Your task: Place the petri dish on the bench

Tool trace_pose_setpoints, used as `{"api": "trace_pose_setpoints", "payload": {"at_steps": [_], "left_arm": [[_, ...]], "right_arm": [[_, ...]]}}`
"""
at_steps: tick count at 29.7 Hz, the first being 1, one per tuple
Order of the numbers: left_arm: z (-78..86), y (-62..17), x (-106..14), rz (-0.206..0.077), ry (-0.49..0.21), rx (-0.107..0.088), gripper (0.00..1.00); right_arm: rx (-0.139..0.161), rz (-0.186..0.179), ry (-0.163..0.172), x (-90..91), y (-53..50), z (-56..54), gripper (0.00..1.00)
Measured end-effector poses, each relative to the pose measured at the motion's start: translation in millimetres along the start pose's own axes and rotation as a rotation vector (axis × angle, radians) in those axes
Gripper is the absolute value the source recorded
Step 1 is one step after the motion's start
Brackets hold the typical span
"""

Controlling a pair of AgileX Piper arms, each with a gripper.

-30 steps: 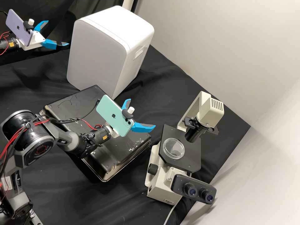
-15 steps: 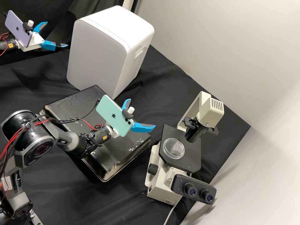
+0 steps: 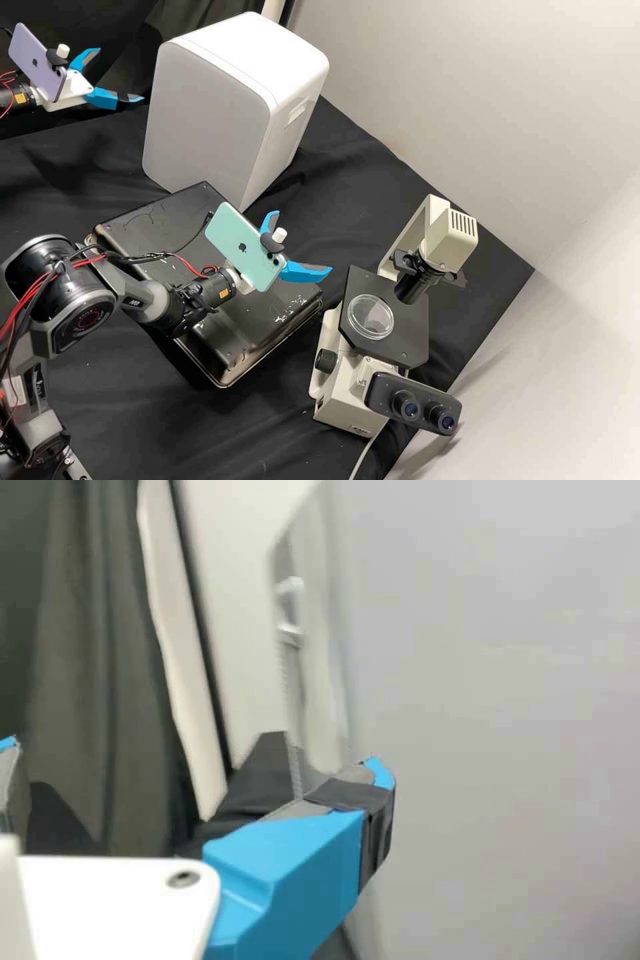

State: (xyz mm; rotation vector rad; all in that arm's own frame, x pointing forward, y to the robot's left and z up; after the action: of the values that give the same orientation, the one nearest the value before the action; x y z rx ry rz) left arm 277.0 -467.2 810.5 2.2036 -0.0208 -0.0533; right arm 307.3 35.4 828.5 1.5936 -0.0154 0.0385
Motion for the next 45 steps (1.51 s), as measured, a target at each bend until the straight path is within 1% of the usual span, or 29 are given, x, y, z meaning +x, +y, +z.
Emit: {"api": "trace_pose_setpoints", "payload": {"at_steps": [2, 3, 4, 5, 6, 7, 8, 9, 10, 12, 13, 14, 18, 19, 21, 25, 26, 28, 29, 30, 33, 34, 37, 39, 42, 44, 45], "left_arm": [[11.7, -2.8, -16.0, -0.002, -0.049, 0.002, 1.0], [17.3, -3.2, -22.8, 0.002, -0.074, 0.002, 1.0], [21.6, -5.8, -31.4, -0.001, -0.094, 0.004, 1.0], [24.4, -6.6, -35.7, 0.001, -0.108, 0.014, 1.0], [28.9, -9.0, -44.9, -0.003, -0.132, 0.029, 1.0], [30.4, -9.6, -48.5, 0.0, -0.138, 0.035, 1.0], [32.2, -10.4, -52.8, 0.001, -0.146, 0.035, 1.0], [35.1, -12.1, -59.8, -0.005, -0.163, 0.032, 1.0], [36.8, -12.8, -63.6, -0.007, -0.171, 0.028, 1.0], [40.8, -14.4, -72.2, -0.013, -0.187, 0.013, 1.0], [44.1, -14.3, -76.9, -0.011, -0.202, 0.004, 1.0], [48.0, -15.1, -82.0, -0.012, -0.227, 0.001, 1.0], [59.2, -19.7, -99.7, -0.005, -0.317, -0.002, 1.0], [62.6, -22.7, -106.1, -0.009, -0.35, 0.001, 1.0], [65.7, -26.3, -114.4, -0.013, -0.385, 0.01, 1.0], [71.5, -28.9, -125.3, -0.016, -0.429, 0.006, 1.0], [72.4, -28.5, -126.3, -0.011, -0.43, 0.002, 1.0], [75.0, -27.1, -129.0, 0.001, -0.439, -0.013, 1.0], [76.7, -26.1, -130.3, 0.009, -0.444, -0.023, 1.0], [79.7, -24.8, -133.0, 0.022, -0.455, -0.029, 1.0], [83.7, -23.3, -138.1, 0.027, -0.463, -0.034, 1.0], [84.7, -22.8, -139.6, 0.03, -0.465, -0.028, 1.0], [87.5, -21.8, -143.8, 0.031, -0.47, -0.034, 1.0], [87.9, -21.2, -145.7, 0.034, -0.463, -0.027, 1.0], [89.2, -21.6, -147.9, 0.029, -0.461, -0.025, 1.0], [90.0, -22.1, -148.9, 0.026, -0.462, -0.018, 1.0], [90.6, -22.2, -149.3, 0.026, -0.467, -0.017, 1.0]], "right_arm": [[0.0, 0.0, 0.0, 0.0, 0.0, 0.0, 1.0], [0.0, 0.0, 0.0, 0.0, 0.0, 0.0, 1.0], [0.0, 0.0, 0.0, 0.0, 0.0, 0.0, 1.0], [0.0, 0.0, 0.0, 0.0, 0.0, 0.0, 1.0], [0.0, 0.0, 0.0, 0.0, 0.0, 0.0, 1.0], [0.0, 0.0, 0.0, 0.0, 0.0, 0.0, 1.0], [0.0, 0.0, 0.0, 0.0, 0.0, 0.0, 1.0], [0.0, 0.0, 0.0, 0.0, 0.0, 0.0, 1.0], [0.0, 0.0, 0.0, 0.0, 0.0, 0.0, 1.0], [0.0, 0.0, 0.0, 0.0, 0.0, 0.0, 1.0], [0.0, 0.0, 0.0, 0.0, 0.0, 0.0, 1.0], [0.0, 0.0, 0.0, 0.0, 0.0, 0.0, 1.0], [0.0, 0.0, 0.0, 0.0, 0.0, 0.0, 1.0], [0.0, 0.0, 0.0, 0.0, 0.0, 0.0, 1.0], [0.0, 0.0, 0.0, 0.0, 0.0, 0.0, 1.0], [0.0, 0.0, 0.0, 0.0, 0.0, 0.0, 1.0], [0.0, 0.0, 0.0, 0.0, 0.0, 0.0, 1.0], [0.0, 0.0, 0.0, 0.0, 0.0, 0.0, 1.0], [0.0, 0.0, 0.0, 0.0, 0.0, 0.0, 1.0], [0.0, 0.0, 0.0, 0.0, 0.0, 0.0, 1.0], [0.0, 0.0, 0.0, 0.0, 0.0, 0.0, 1.0], [0.0, 0.0, 0.0, 0.0, 0.0, 0.0, 1.0], [0.0, 0.0, 0.0, 0.0, 0.0, 0.0, 1.0], [0.0, 0.0, 0.0, 0.0, 0.0, 0.0, 1.0], [0.0, 0.0, 0.0, 0.0, 0.0, 0.0, 1.0], [0.0, 0.0, 0.0, 0.0, 0.0, 0.0, 1.0], [0.0, 0.0, 0.0, 0.0, 0.0, 0.0, 1.0]]}}
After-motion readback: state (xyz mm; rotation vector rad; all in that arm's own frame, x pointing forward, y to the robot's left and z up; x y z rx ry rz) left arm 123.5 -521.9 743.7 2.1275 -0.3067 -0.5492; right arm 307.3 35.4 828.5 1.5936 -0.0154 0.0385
